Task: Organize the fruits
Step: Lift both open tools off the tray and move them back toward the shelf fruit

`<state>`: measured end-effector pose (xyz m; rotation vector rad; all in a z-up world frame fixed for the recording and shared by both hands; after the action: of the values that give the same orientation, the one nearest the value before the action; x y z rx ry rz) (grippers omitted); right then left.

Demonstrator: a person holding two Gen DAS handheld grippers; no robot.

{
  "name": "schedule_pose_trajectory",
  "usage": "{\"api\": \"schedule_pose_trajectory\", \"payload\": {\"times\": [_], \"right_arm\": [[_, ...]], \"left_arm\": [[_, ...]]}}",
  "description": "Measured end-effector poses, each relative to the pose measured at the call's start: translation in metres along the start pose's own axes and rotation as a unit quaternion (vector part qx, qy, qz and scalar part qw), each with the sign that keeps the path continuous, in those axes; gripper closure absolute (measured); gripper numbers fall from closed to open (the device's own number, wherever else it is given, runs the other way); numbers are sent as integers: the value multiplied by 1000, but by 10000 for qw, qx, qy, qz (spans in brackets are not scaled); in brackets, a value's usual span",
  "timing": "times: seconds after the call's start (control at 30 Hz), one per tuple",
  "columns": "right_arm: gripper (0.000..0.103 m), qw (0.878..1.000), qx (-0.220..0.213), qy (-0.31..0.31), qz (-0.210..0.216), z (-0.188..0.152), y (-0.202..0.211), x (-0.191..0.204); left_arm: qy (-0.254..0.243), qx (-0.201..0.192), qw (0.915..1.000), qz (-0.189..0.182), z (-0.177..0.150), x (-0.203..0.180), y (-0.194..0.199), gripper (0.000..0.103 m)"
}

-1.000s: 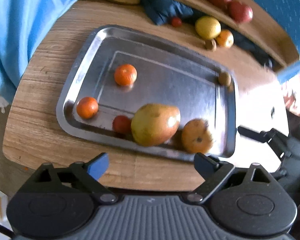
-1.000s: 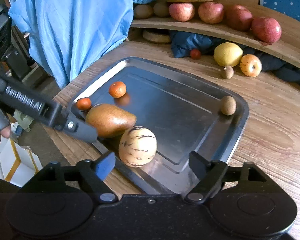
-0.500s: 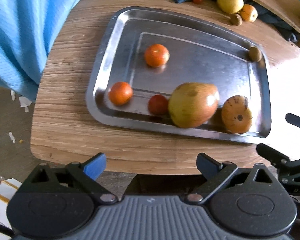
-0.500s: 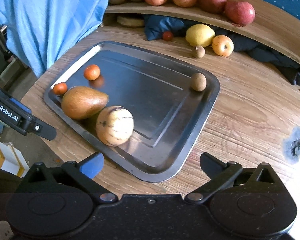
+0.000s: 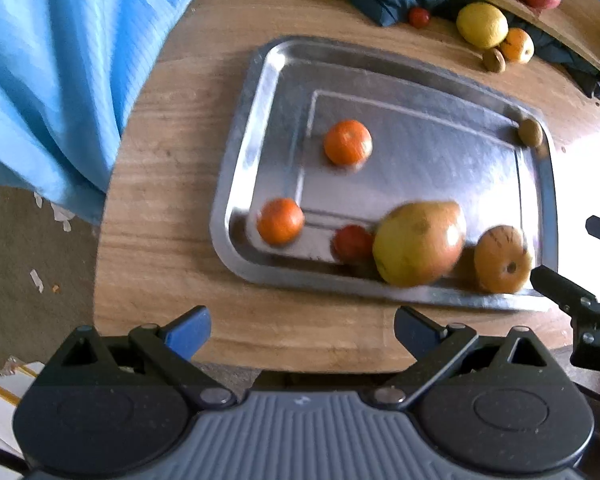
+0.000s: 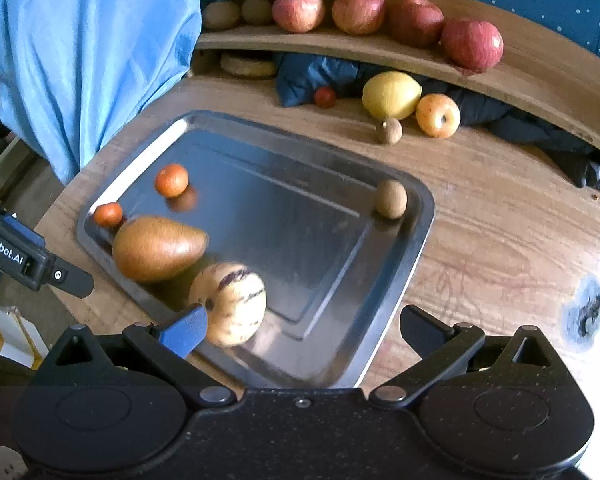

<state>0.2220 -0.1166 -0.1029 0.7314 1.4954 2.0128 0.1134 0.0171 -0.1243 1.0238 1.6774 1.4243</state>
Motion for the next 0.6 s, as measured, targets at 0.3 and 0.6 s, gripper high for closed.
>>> {"api": "schedule_pose_trajectory", "payload": {"times": [0.3,0.6], "right_arm": [[1,9995,-90,-285,-80,15,-1,-5],[1,9979,-205,-588,-173,30,-2,-14]], "left_arm": [[-135,-155,9998,64,35,4,10,2],[-401,-225,9989,72,64,0,18,2]]}}
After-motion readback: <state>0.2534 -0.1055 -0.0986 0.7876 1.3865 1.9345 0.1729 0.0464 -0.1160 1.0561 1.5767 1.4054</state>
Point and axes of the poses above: each gripper's, at about its wrist camera, not at the fingertips, and y roughly against the way its jaws point, x to its left, z to its top, the point moved 8 cm from there along -y, roughly the way its jaws point, and after that the axes turned 15 degrees about x, right-handed, at the moved point
